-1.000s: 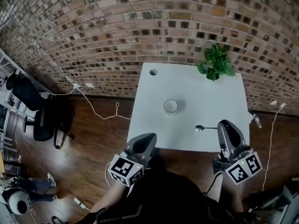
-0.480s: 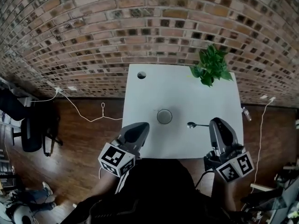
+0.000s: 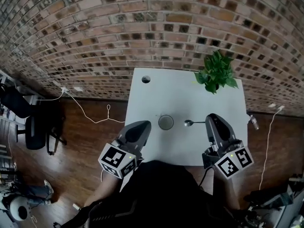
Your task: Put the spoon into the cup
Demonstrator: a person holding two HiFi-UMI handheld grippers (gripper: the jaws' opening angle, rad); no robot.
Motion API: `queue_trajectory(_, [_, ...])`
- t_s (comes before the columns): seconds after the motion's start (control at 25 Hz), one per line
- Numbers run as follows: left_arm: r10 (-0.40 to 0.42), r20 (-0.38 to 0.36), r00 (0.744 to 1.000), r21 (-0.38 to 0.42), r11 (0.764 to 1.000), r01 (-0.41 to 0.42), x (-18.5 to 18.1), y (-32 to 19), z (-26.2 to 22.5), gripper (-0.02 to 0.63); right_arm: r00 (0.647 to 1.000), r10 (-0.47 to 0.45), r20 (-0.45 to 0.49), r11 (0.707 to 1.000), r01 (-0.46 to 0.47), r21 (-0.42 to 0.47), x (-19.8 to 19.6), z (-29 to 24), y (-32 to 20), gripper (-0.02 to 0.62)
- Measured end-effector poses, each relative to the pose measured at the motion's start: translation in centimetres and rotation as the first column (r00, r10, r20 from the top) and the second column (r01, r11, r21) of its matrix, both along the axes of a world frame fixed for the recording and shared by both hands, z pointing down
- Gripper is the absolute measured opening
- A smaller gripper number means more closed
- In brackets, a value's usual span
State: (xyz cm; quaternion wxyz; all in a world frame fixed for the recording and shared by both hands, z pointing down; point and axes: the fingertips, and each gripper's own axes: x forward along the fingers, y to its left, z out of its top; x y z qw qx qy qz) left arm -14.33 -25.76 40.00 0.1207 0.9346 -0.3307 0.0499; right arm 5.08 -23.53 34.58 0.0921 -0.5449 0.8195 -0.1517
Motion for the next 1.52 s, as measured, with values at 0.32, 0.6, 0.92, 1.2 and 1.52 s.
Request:
queue_trajectory(0.32, [-0.064,0.019,0.998,-0.009,0.998,0.064,-1.0,-1.2,0.8,-0.008,0.999,-0.033,0.01,0.998,0.033,-0.055,-0.2,3.3,-3.4,0.054])
queue_trajectory(0.6, [-0.135,0.027,0.99,0.0,0.991,0.135,-3.3,-2.4,1.0,-0.008,0.996,-0.091,0.026,0.989,0.093,-0.114,-2.3,6.6,-6.4,0.054])
queue_trajectory(0.92, [-0.2,0.058,0.978,-0.048,0.978,0.202,-5.3,-3.6,3.4,-0.008,0.986,-0.168,-0.002,0.973,0.165,-0.16,-4.5,10.7,-9.2,0.053])
queue_trajectory(1.2, [-0.191,0.077,0.978,-0.077,0.977,0.197,-4.8,-3.6,4.6,-0.008,0.974,-0.227,-0.013,0.948,0.218,-0.23,-5.8,17.0,-9.4,0.054])
queue_trajectory(1.52, [-0.178,0.101,0.979,-0.094,0.978,0.188,-4.3,-3.7,5.3,-0.008,0.969,-0.245,-0.018,0.939,0.233,-0.252,-5.6,19.3,-9.6,0.054])
